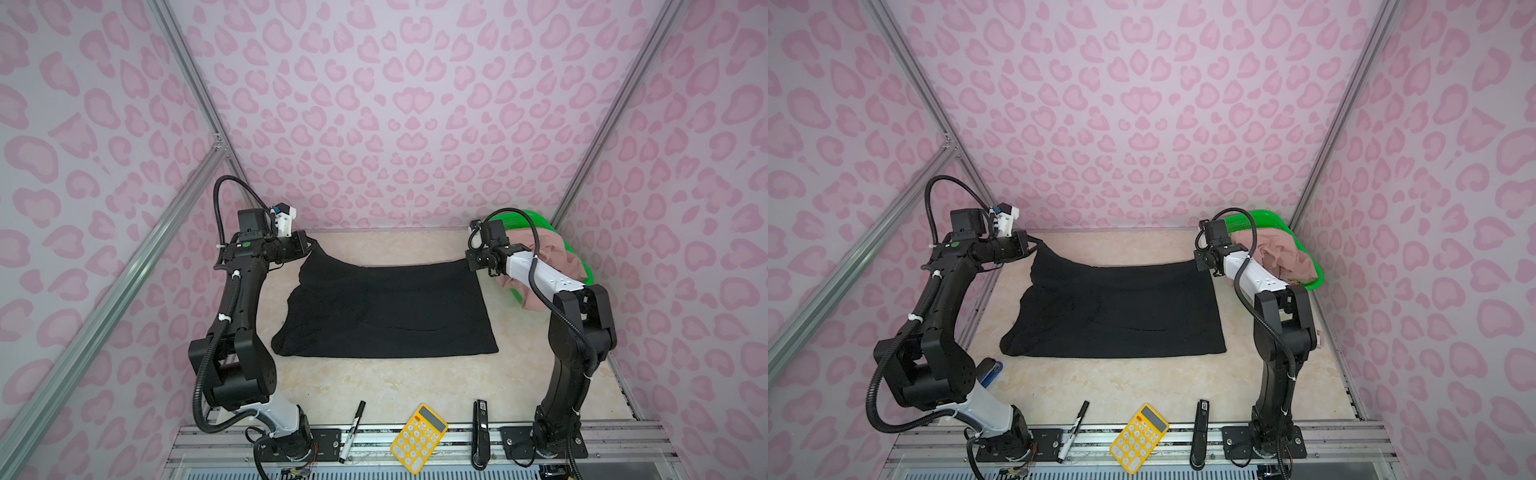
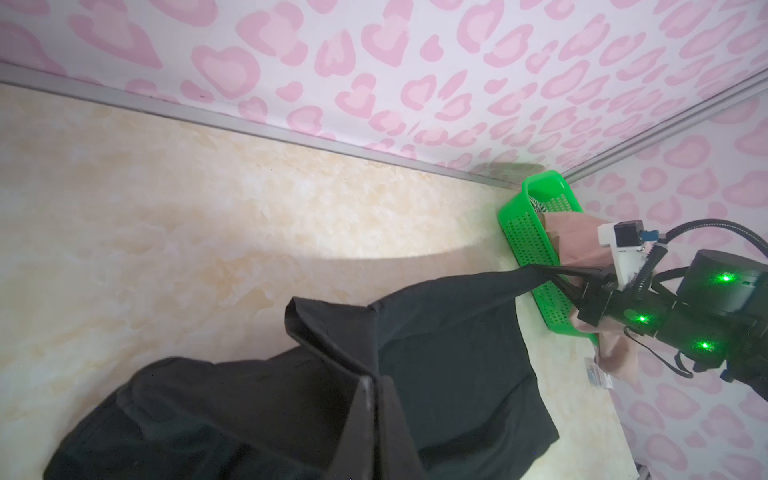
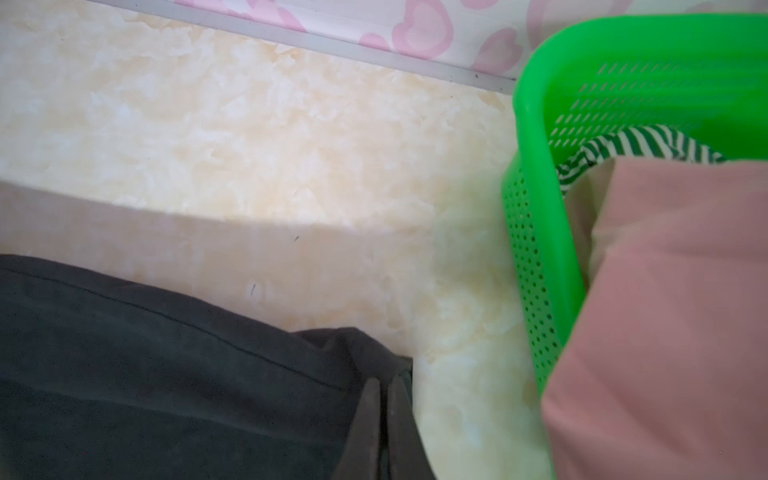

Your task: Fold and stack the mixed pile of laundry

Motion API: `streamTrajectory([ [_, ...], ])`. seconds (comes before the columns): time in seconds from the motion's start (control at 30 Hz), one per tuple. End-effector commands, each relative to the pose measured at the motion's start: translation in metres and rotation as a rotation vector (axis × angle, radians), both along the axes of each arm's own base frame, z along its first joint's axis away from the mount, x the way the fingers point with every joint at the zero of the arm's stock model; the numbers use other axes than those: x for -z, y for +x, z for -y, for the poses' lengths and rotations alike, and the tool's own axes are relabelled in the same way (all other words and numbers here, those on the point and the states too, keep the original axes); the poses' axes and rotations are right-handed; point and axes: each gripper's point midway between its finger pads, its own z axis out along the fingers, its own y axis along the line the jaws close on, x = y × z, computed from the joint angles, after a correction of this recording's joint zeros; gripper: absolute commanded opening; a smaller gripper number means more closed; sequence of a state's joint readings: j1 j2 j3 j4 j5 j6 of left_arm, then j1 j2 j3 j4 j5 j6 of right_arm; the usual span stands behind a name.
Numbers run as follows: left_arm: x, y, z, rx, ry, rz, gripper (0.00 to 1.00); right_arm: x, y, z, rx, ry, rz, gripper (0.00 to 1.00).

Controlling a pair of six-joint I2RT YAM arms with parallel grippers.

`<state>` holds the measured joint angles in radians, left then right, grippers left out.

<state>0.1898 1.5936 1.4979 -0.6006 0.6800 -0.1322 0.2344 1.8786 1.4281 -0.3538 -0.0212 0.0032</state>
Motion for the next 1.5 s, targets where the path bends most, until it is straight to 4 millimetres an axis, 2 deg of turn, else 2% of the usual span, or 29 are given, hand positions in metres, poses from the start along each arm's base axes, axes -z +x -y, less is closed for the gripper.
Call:
streamTrajectory([
  [0.0, 0.015, -0.029, 0.001, -0.007, 0.033, -0.071, 0.03, 0.004, -0.017, 0.005, 0.027, 0.001, 0.012, 0.00],
  [0.1, 0.037, -0.053, -0.003, -0.056, 0.055, -0.167, 0.03, 0.014, -0.042, 0.007, 0.037, -0.011, -0.016, 0.00],
  [0.13, 0.053, -0.063, -0.003, -0.072, 0.051, -0.216, 0.03, 0.018, -0.050, 0.008, 0.042, -0.021, -0.027, 0.00],
  [0.2, 0.070, -0.078, -0.001, -0.098, 0.035, -0.281, 0.03, 0.030, -0.069, 0.013, 0.068, -0.050, -0.065, 0.00],
  [0.37, 0.094, -0.108, 0.009, -0.100, 0.025, -0.371, 0.03, 0.058, -0.108, 0.026, 0.138, -0.066, -0.174, 0.00],
  [0.43, 0.097, -0.114, 0.009, -0.103, 0.045, -0.393, 0.03, 0.063, -0.121, 0.031, 0.158, -0.088, -0.228, 0.06],
  [0.57, 0.103, -0.123, 0.004, -0.113, 0.088, -0.431, 0.03, 0.058, -0.137, 0.031, 0.154, -0.094, -0.295, 0.29],
  [0.67, 0.109, -0.127, -0.004, -0.150, 0.127, -0.459, 0.03, 0.045, -0.137, 0.019, 0.109, -0.057, -0.311, 0.43],
  [0.77, 0.112, -0.130, -0.013, -0.187, 0.172, -0.464, 0.03, 0.032, -0.128, 0.011, 0.084, -0.035, -0.308, 0.48],
  [0.87, 0.104, -0.130, -0.010, -0.180, 0.159, -0.434, 0.03, 0.031, -0.115, 0.001, 0.064, -0.010, -0.289, 0.48],
  [0.93, 0.099, -0.129, -0.006, -0.168, 0.144, -0.409, 0.03, 0.039, -0.104, -0.007, 0.055, 0.014, -0.274, 0.46],
  [1.07, 0.094, -0.132, -0.003, -0.157, 0.130, -0.404, 0.03, 0.069, -0.092, -0.013, 0.062, 0.013, -0.315, 0.33],
  [1.13, 0.096, -0.136, -0.004, -0.164, 0.133, -0.423, 0.03, 0.081, -0.096, -0.014, 0.068, -0.003, -0.360, 0.26],
  [1.27, 0.108, -0.148, -0.006, -0.180, 0.140, -0.502, 0.06, 0.091, -0.123, -0.017, 0.063, -0.027, -0.422, 0.21],
  [1.33, 0.114, -0.156, -0.003, -0.172, 0.135, -0.538, 0.13, 0.094, -0.138, -0.018, 0.054, -0.020, -0.449, 0.20],
  [1.47, 0.110, -0.165, 0.003, -0.149, 0.149, -0.565, 0.47, 0.093, -0.156, -0.019, 0.027, -0.030, -0.477, 0.20],
])
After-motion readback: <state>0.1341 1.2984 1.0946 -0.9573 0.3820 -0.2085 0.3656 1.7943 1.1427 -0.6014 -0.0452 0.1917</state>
